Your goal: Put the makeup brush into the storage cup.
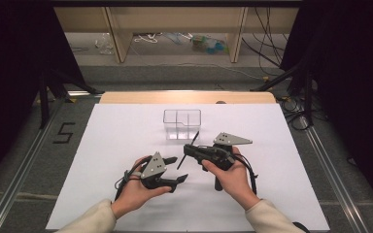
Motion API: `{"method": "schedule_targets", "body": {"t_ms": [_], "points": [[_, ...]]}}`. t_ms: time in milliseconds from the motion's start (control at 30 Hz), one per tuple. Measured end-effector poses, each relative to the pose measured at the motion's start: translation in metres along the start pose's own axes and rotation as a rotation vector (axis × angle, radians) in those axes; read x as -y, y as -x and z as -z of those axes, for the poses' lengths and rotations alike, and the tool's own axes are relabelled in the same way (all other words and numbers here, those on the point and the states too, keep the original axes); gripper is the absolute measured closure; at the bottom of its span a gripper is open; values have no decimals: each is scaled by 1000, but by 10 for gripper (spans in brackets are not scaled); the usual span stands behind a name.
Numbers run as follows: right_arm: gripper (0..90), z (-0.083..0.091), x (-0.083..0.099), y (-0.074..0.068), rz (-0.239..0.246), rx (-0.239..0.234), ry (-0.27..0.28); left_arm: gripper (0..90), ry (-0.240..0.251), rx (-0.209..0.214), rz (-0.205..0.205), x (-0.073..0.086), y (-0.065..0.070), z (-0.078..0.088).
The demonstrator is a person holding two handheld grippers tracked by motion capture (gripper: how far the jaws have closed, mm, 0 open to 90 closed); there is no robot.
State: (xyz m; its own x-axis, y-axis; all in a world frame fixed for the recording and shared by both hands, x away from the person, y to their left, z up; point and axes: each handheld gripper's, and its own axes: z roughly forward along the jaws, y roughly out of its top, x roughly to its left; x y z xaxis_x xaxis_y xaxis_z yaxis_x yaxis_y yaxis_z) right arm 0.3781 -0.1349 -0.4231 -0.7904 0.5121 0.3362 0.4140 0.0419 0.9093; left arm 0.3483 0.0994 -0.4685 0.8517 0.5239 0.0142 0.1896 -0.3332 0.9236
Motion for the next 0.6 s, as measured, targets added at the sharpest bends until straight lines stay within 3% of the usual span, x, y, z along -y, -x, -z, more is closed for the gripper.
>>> {"method": "schedule_targets", "body": {"t_ms": [100, 133, 300, 600], "points": [[854, 1, -1, -2, 49, 19, -26, 276, 17, -4, -7, -2, -1, 6], [854, 1, -2, -2, 98, 31, -28, 275, 18, -8, 4, -2, -1, 7], [854, 1, -3, -6, 171, 60, -88, 274, 53, -8, 17, -5, -5, 16], [854, 4, -5, -8, 227, 90, -145, 282, 71, -4, 15, -7, -3, 23]]}}
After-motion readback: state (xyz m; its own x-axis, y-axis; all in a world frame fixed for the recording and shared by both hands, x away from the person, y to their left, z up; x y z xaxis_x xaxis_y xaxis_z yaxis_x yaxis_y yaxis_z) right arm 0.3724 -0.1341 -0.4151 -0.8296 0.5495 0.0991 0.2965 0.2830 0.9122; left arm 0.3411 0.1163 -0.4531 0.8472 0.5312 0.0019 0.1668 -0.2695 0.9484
